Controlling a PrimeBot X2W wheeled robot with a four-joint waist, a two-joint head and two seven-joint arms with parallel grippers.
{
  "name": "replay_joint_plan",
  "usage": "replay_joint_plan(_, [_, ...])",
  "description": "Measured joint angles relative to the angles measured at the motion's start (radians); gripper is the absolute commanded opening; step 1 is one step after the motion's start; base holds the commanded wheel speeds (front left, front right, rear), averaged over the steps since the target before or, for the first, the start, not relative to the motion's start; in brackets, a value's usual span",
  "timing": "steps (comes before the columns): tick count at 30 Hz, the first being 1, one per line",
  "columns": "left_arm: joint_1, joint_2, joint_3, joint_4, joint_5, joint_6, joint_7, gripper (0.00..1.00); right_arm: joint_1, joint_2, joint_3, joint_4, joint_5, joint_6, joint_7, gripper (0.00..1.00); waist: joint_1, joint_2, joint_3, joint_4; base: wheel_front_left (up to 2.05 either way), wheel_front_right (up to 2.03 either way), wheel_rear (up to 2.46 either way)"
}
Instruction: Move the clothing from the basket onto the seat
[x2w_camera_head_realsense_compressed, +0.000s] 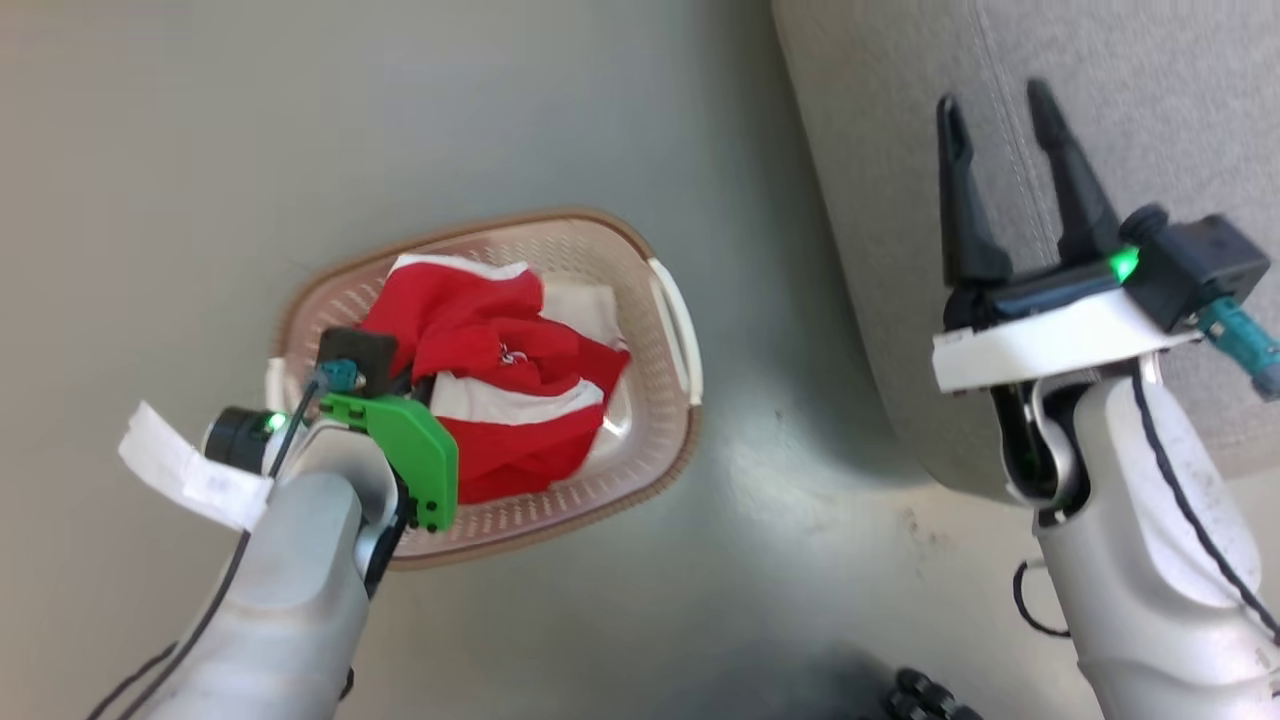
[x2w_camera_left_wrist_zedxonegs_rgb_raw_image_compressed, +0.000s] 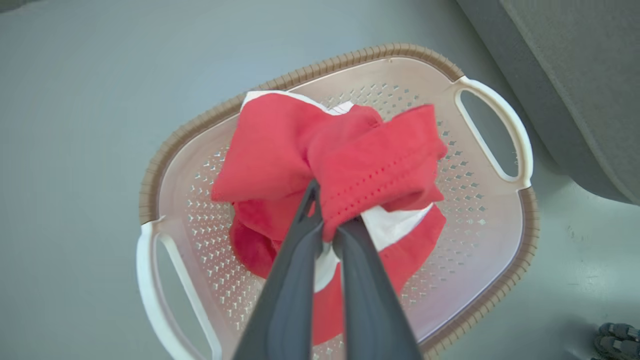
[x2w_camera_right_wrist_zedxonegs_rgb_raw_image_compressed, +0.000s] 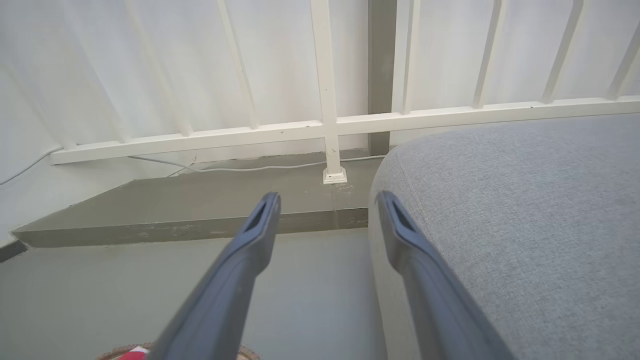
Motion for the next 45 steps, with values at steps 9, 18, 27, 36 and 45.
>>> replay_joint_plan(9, [0.047, -0.003, -0.001, -0.013, -0.043, 0.0, -0.096, 0.0, 0.074, -0.006, 0.002, 0.072, -0.003, 0.02, 0.0, 1.0, 0.0, 0.0, -0.128, 0.078, 0.0, 0.0, 0.0])
replay_joint_plan(18, [0.075, -0.007, 0.0, -0.109, -0.094, 0.0, -0.118, 0.0, 0.152, -0.005, -0.002, 0.123, -0.003, 0.022, 0.0, 1.0, 0.0, 0.0, -0.262, 0.141, 0.0, 0.0, 0.0])
replay_joint_plan(27, [0.091, -0.007, -0.003, -0.246, -0.105, 0.0, -0.124, 0.0, 0.233, -0.003, 0.005, 0.162, -0.003, 0.03, 0.0, 1.0, 0.0, 0.0, -0.398, 0.183, 0.0, 0.0, 0.0])
replay_joint_plan(36, [0.127, -0.006, -0.074, -0.378, -0.105, 0.0, -0.124, 0.0, 0.299, 0.007, 0.04, 0.177, -0.001, 0.045, 0.0, 1.0, -0.0001, 0.0, -0.52, 0.211, 0.0, 0.0, 0.0])
replay_joint_plan(45, [0.187, 0.004, -0.111, -0.47, -0.124, 0.0, -0.123, 0.0, 0.337, 0.009, 0.074, 0.169, 0.004, 0.055, 0.0, 1.0, -0.0001, 0.0, -0.58, 0.217, 0.0, 0.0, 0.0])
